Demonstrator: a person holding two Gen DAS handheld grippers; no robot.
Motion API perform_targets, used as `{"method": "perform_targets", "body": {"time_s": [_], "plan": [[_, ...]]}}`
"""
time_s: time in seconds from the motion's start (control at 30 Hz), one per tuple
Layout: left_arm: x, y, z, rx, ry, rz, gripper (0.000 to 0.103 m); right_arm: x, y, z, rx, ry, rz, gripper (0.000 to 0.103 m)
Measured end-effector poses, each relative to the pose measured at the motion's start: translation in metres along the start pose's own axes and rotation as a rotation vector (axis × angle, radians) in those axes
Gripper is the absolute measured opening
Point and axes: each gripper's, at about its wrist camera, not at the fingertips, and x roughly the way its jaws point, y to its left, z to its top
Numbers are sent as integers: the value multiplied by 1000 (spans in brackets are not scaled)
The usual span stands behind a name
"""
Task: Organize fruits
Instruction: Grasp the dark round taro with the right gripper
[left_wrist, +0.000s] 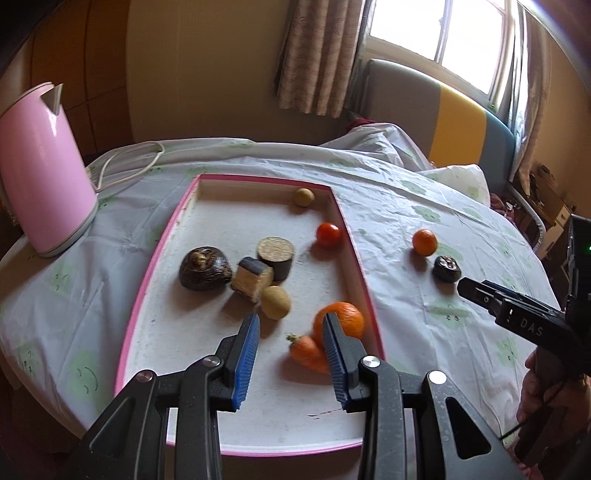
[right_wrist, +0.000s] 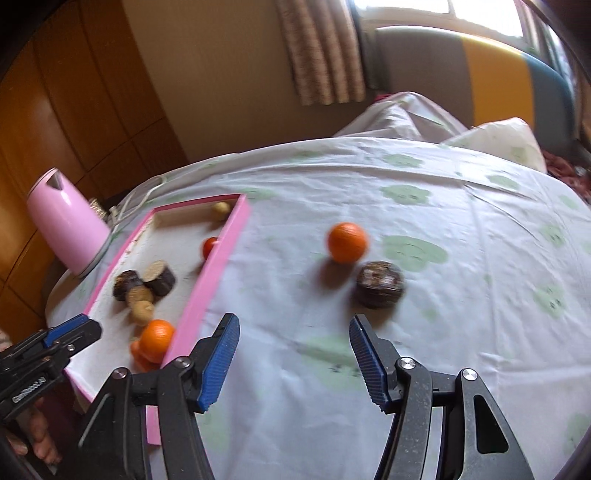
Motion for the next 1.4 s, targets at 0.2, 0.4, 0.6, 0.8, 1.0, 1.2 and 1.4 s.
{"method": "perform_targets", "body": {"time_s": [0.2, 0.4, 0.6, 0.8, 1.0, 1.2, 1.4], "plan": [[6, -22, -1, 42, 29, -51, 36, 1, -35, 2, 54, -19, -89, 76], [8, -36, -7, 43, 31, -55, 36, 34, -37, 16, 12, 18, -120, 76], [2, -52, -14, 92, 22, -53, 36, 64, -29, 20, -34, 72, -133, 44], [-6, -58, -19, 143, 5, -49, 36, 54, -27, 12, -94, 49, -173, 42], [-5, -61, -19, 145, 11, -72, 36, 24, -46, -2, -75, 14, -217, 42], [0, -75, -17, 183, 21, -107, 36, 13, -76, -18, -3, 26, -259, 42], [16, -91, -6, 202, 59, -157, 36, 11, -83, -24, -2, 5, -231, 43]]}}
